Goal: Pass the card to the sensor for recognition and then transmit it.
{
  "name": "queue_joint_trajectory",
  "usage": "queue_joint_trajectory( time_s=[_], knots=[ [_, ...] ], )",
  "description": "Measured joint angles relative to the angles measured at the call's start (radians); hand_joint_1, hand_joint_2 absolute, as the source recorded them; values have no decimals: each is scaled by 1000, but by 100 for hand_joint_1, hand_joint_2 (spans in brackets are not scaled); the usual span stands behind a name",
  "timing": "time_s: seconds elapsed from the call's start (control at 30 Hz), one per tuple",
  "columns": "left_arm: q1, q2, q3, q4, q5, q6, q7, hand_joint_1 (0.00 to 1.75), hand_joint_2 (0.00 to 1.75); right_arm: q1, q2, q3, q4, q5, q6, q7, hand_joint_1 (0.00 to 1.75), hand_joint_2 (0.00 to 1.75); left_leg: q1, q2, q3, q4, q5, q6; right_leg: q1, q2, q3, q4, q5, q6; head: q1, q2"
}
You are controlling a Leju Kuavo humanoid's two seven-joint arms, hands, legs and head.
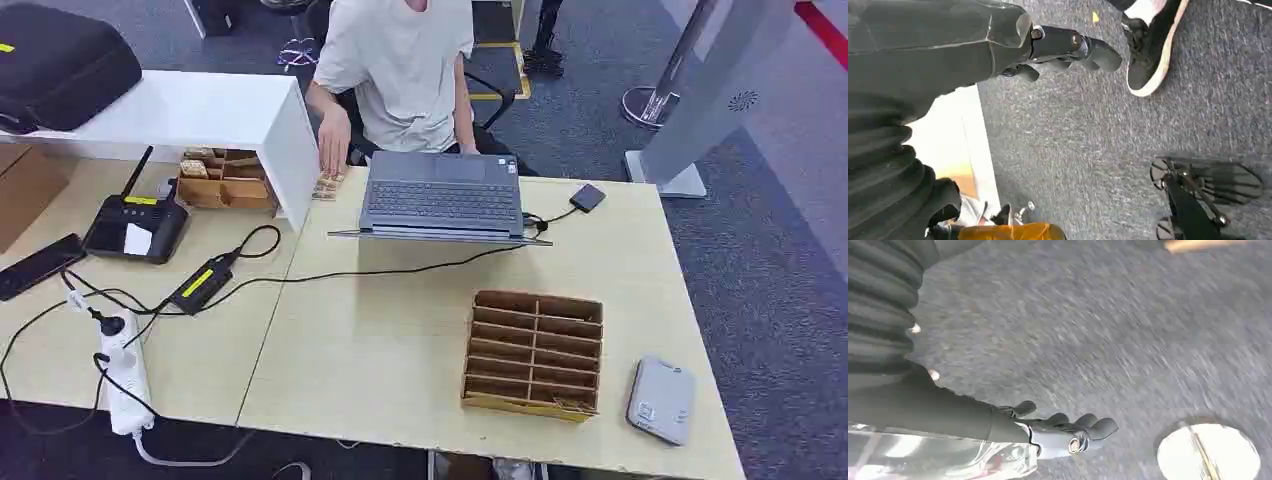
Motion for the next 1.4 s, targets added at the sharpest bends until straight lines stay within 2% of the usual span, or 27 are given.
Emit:
queue_joint_trajectory(
  time_s=[0.07,0.17,0.2,0.27,0.3,0.37,0.5,0.67,0.77,0.87,0.97,1.0,1.1,1.17,1.3,1.4],
  knots=[
    [0,4,0,0,-8,-6,-6,0,175,1,-58,-38,-13,-10,57,-38,0,175,-1,0,0,0,-1,1,-1,0,0,0,0,1,-1,0],
    [-2,13,0,1,-22,-24,-9,0,175,-3,-183,-93,-38,-5,164,-40,0,175,-4,0,0,0,-1,3,-5,0,0,0,1,2,0,0],
    [-1,15,0,1,-1,-26,-8,0,175,-12,-226,-105,-45,6,187,-27,0,175,-4,0,-1,0,-1,3,-5,0,1,0,2,3,-1,0],
    [3,26,-42,2,145,-26,5,0,175,-51,-325,-118,-59,54,264,44,0,175,-7,3,-1,1,-1,4,-8,3,-1,0,3,5,-1,0],
    [2,29,-85,2,214,-23,5,0,175,-77,-376,-122,-71,83,278,51,0,175,-9,3,-1,0,0,6,-9,4,-2,0,3,6,0,0],
    [0,34,-127,2,241,-18,4,0,175,-136,-431,-126,-87,117,277,45,0,175,-8,5,0,1,0,6,-8,6,-1,0,4,7,2,0],
    [5,32,-168,5,252,-14,2,0,175,-219,-484,-127,-109,167,262,8,0,175,-8,3,0,1,2,8,-8,4,-1,0,4,7,0,0],
    [11,31,-183,8,251,-12,2,0,175,-264,-493,-136,-137,192,236,-92,0,175,-8,2,0,1,2,8,-7,2,-1,0,4,7,0,0],
    [12,27,-185,8,245,-12,-7,0,175,-275,-488,-138,-175,244,202,-185,0,175,-8,2,-1,1,2,8,-7,2,-1,1,4,8,0,0],
    [11,25,-186,8,243,-12,-9,0,175,-289,-481,-138,-203,264,198,-201,0,175,-7,1,-1,1,2,8,-7,1,-1,0,4,8,0,0],
    [15,24,-186,8,234,-14,-18,0,175,-294,-461,-137,-252,310,213,-264,0,175,-7,0,-4,0,2,8,-7,0,-1,1,4,8,0,0],
    [14,23,-186,8,232,-14,-19,0,175,-295,-449,-135,-282,334,226,-268,0,175,-8,0,-3,0,2,8,-7,0,-1,1,4,8,0,0],
    [13,21,-186,8,227,-15,-19,0,175,-292,-395,-111,-422,392,252,-199,0,175,-7,2,-1,1,2,8,-7,2,-1,1,4,8,0,0],
    [12,19,-186,8,225,-15,-20,0,175,-290,-368,-102,-487,403,261,-178,0,175,-7,-1,-1,1,3,9,-7,-1,-1,1,4,8,0,0],
    [15,17,-186,8,217,-13,-20,0,175,-259,-321,-62,-613,457,268,-211,0,175,-6,-3,-3,1,4,9,-6,-2,-1,1,4,8,0,0],
    [12,11,-186,8,212,-1,-26,0,175,-203,-274,1,-742,537,250,-202,0,175,-6,-2,-3,0,3,9,-6,-2,-1,1,3,7,0,0]
  ],
)
